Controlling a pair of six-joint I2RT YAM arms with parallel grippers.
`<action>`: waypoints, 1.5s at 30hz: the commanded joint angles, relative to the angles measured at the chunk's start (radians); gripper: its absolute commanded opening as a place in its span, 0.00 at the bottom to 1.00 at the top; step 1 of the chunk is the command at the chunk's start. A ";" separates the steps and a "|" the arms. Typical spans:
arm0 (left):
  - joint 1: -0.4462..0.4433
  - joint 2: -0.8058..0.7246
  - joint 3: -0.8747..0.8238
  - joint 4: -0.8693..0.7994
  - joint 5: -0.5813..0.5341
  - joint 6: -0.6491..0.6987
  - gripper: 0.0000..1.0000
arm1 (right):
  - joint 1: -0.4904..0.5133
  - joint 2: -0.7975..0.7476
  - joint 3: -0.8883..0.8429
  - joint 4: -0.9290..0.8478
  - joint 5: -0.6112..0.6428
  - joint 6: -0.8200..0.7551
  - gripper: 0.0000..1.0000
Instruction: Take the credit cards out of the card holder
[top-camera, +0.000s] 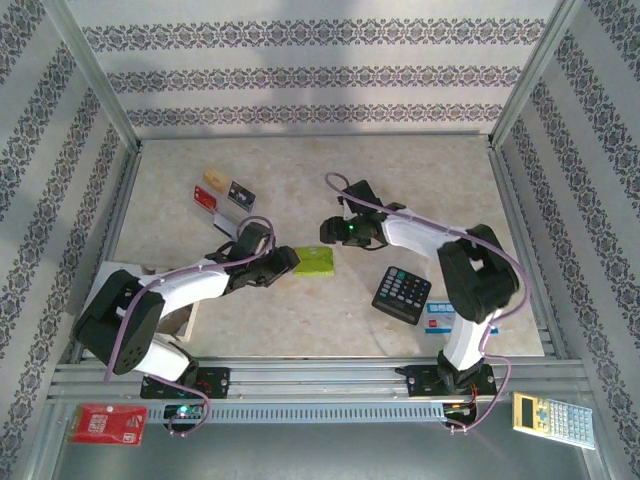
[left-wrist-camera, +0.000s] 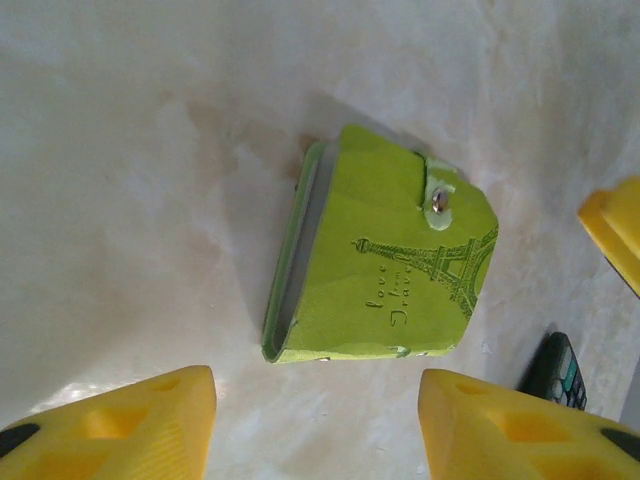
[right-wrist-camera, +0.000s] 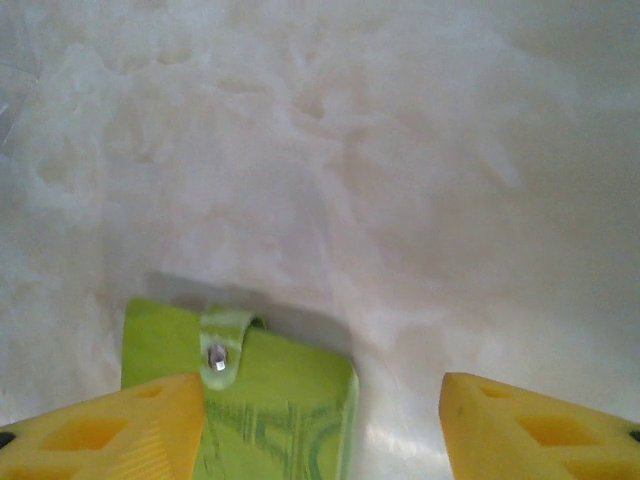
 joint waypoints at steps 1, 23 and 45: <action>-0.029 0.029 -0.027 0.093 -0.004 -0.113 0.53 | 0.004 0.080 0.091 -0.017 -0.059 -0.031 0.60; -0.047 0.164 0.019 0.161 -0.008 -0.098 0.29 | 0.058 0.015 -0.066 -0.081 -0.189 0.019 0.33; 0.017 0.129 0.101 0.012 0.010 0.024 0.38 | 0.085 -0.194 -0.309 0.029 -0.133 0.216 0.35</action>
